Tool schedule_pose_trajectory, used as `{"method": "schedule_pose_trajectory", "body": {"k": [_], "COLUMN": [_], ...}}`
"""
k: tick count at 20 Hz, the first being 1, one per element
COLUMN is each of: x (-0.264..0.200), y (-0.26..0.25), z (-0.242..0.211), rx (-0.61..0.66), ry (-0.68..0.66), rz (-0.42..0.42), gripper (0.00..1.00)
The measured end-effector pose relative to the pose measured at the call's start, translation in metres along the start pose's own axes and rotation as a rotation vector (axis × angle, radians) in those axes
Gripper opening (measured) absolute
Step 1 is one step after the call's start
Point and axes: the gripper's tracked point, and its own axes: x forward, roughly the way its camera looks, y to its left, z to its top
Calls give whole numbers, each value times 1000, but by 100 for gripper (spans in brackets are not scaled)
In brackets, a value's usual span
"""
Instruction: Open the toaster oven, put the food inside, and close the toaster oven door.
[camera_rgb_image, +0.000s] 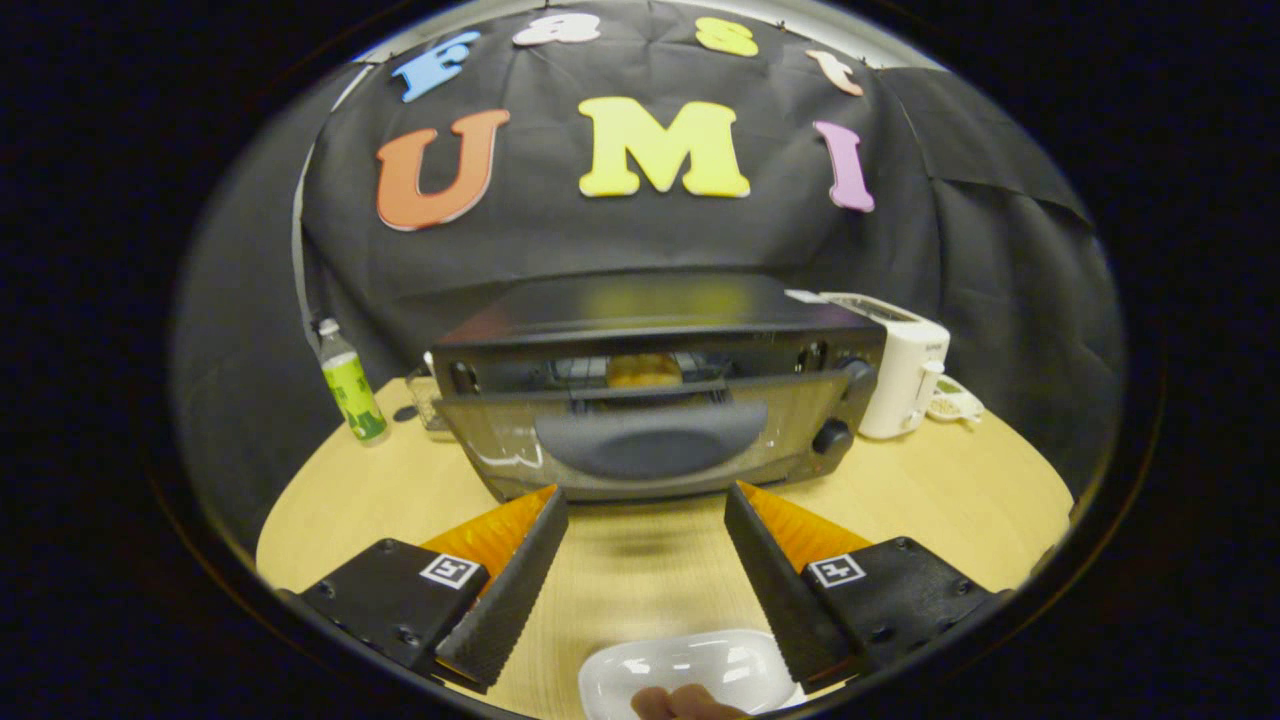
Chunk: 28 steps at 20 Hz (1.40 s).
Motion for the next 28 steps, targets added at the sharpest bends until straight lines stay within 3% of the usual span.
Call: {"method": "schedule_pose_trajectory", "body": {"k": [5, 13, 18, 22, 28], "x": [-1, -68, -137, -189, -269], "y": [-9, -9, 0, -7, -49], "z": [16, 68, 113, 138, 192], "rx": [40, -50, -102, -98, -162], "ry": [-76, -253, -365, -330, -505], "rz": [26, 61, 97, 108, 15], "gripper": [100, 100, 100, 100, 100]}}
